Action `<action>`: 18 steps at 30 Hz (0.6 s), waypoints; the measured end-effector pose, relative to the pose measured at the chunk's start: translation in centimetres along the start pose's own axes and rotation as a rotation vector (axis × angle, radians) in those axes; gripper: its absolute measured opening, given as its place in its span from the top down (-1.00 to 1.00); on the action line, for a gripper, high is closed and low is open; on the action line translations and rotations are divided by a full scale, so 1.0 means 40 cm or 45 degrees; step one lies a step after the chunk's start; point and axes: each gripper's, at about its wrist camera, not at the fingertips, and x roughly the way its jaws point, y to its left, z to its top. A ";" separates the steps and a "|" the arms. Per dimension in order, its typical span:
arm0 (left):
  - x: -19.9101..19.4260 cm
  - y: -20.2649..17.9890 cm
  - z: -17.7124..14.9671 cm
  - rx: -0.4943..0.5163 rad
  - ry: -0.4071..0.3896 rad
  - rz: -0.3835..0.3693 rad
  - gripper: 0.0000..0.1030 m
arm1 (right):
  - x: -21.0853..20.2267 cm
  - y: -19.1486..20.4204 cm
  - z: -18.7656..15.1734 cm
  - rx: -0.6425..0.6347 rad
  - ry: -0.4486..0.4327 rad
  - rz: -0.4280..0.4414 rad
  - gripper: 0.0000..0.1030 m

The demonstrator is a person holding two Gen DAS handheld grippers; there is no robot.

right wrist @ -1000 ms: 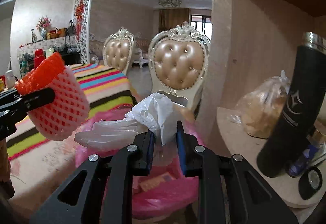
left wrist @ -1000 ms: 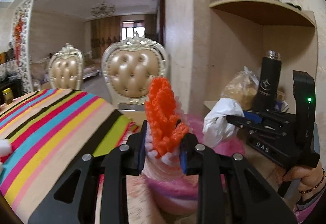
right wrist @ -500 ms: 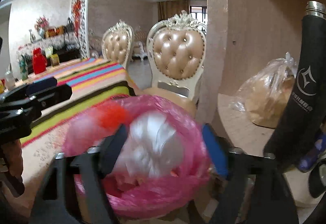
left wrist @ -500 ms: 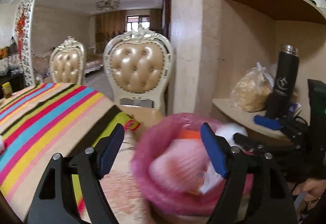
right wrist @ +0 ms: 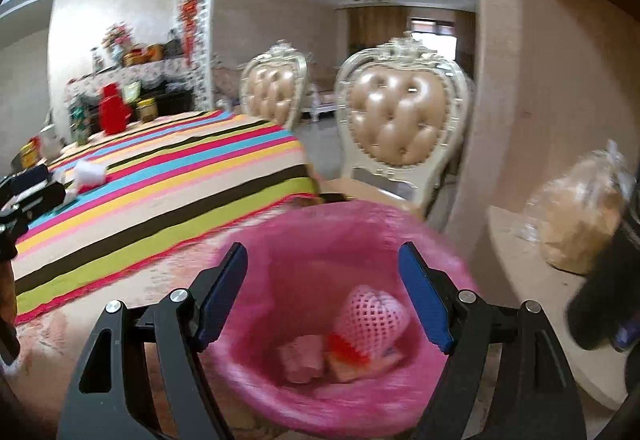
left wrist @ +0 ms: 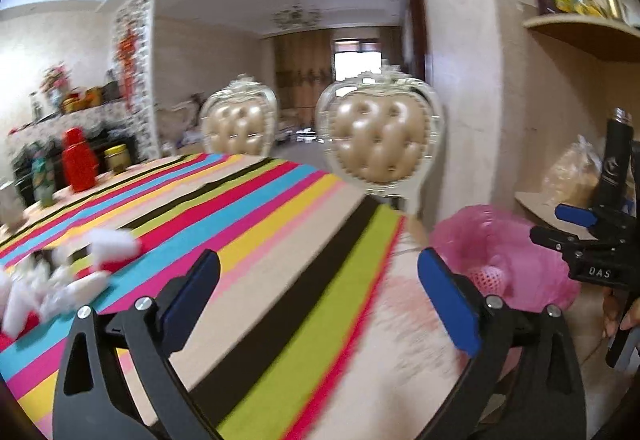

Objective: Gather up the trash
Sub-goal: 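Move both open tools back over the table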

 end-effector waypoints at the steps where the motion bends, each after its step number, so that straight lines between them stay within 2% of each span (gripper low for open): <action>1: -0.018 0.035 -0.007 -0.020 0.001 0.035 -0.91 | 0.002 0.027 0.002 -0.021 0.002 0.018 -0.45; 10: -0.199 0.337 -0.085 -0.182 0.019 0.371 -0.91 | 0.023 0.335 0.021 -0.190 0.044 0.286 -0.45; 18: -0.401 0.622 -0.194 -0.372 0.075 0.706 -0.91 | 0.043 0.663 0.052 -0.352 0.044 0.559 -0.45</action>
